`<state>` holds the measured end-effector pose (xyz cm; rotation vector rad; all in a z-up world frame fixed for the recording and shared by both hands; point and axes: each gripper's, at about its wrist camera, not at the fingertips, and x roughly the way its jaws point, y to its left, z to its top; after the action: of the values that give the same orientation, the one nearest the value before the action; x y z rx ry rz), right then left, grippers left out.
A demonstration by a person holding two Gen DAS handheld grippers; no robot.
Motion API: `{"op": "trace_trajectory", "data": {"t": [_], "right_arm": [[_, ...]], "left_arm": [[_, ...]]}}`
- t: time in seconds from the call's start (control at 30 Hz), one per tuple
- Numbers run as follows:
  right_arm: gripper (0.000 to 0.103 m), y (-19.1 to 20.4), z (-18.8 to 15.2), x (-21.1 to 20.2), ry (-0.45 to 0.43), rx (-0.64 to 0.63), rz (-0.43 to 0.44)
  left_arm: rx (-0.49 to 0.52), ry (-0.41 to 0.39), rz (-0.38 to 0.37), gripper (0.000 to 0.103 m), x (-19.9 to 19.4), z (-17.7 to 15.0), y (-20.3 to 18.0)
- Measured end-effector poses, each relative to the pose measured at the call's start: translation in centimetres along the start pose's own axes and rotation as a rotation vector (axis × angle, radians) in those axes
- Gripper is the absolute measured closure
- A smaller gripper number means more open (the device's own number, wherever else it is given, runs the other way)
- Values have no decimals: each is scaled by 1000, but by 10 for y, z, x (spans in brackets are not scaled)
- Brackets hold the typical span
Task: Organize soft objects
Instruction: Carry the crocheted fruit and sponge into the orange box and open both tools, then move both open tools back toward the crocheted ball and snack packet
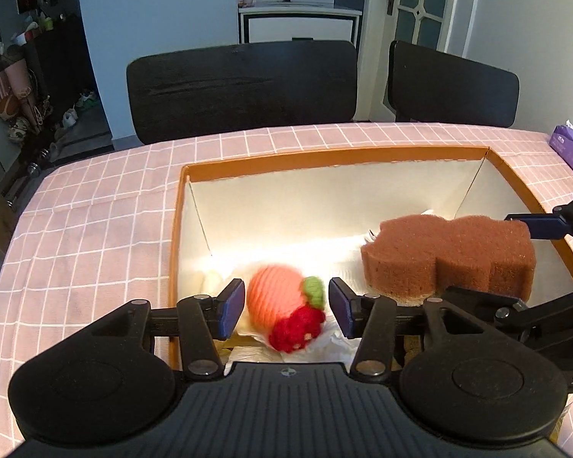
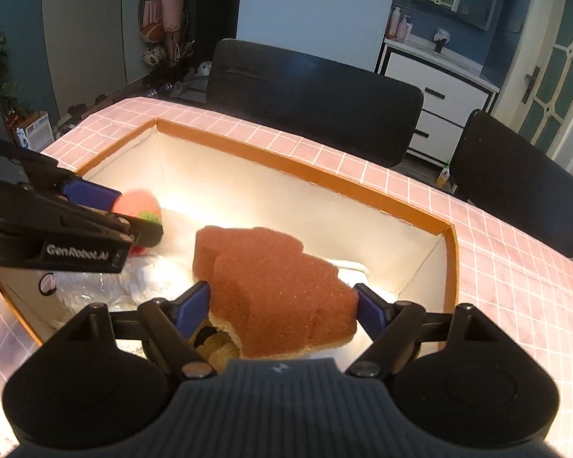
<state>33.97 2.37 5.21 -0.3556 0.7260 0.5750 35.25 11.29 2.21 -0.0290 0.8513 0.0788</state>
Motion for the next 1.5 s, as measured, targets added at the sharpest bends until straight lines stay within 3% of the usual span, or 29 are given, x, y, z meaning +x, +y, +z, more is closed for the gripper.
{"op": "trace_trajectory", "data": {"t": [0.1,0.23,0.57,0.77,1.03,1.27,1.5], "right_arm": [[17,1,-2,-7,-25,3,-5],[10,4,-2,-19,-59,11,-18],[10,23,-22,-52,-148,39,-42],[10,37,-41,-85,-194,14,-96],[9,52,-91,-141,-199,9,-115],[8,75,-150,-183,-186,24,-75],[7,100,-211,-216,-321,6,-86]], "left_arm": [[-2,-19,-9,38,-5,3,-3],[5,-59,-27,38,-21,-2,-3],[67,-200,-51,38,-70,-25,-14],[109,-325,-64,38,-113,-53,-22],[120,-461,-107,38,-170,-100,-29],[123,-468,-179,36,-194,-151,-38],[150,-507,-158,36,-204,-213,-58]]}}
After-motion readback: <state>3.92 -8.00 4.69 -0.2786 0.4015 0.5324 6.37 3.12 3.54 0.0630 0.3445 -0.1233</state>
